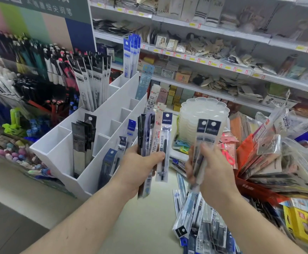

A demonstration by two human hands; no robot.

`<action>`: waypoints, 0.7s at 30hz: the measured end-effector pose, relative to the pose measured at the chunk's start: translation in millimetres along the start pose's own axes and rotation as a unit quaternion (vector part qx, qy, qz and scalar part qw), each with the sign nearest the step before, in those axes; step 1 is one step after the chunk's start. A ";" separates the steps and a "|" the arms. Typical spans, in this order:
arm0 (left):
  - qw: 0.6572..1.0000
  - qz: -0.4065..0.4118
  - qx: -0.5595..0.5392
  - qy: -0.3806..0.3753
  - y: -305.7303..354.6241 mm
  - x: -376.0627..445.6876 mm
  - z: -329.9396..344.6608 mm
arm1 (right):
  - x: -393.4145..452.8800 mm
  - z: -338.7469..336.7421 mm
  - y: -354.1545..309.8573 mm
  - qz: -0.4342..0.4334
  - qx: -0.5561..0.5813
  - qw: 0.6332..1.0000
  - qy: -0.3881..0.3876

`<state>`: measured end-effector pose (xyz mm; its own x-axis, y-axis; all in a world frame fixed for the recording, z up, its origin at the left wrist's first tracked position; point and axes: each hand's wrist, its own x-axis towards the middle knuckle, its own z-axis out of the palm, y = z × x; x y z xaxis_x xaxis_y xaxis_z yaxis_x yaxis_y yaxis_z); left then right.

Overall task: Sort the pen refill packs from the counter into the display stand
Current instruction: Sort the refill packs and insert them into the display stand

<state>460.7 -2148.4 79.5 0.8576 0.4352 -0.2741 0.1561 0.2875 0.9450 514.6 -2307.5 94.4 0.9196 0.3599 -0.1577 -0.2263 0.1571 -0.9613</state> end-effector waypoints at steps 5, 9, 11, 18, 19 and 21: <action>0.997 0.051 0.050 -0.011 -3.9 -6.9 7.5 | 3.8 26.0 -4.8 0.026 0.169 0.984 0.055; 0.998 0.037 0.035 -0.033 -3.8 -10.9 10.0 | 5.2 39.0 1.5 0.033 0.193 0.980 0.034; 0.998 0.024 0.013 -0.051 -4.1 -12.6 10.9 | 7.5 42.6 6.5 0.040 0.170 0.983 0.051; 0.997 0.003 0.005 -0.072 -8.3 -18.6 8.4 | 6.7 53.3 23.0 -0.011 0.065 0.996 0.067; 0.997 0.006 0.009 -0.072 -8.1 -19.7 6.7 | 6.4 54.5 24.5 0.000 0.069 0.996 0.059; 0.998 0.012 0.019 -0.066 -6.9 -22.6 3.3 | 7.4 56.1 26.0 0.028 0.070 0.996 0.042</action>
<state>441.8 -2163.0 79.7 0.9181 0.3245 -0.2277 0.1513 0.2441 0.9579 497.6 -2249.2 80.9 0.9264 0.2941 -0.2351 -0.3162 0.2683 -0.9100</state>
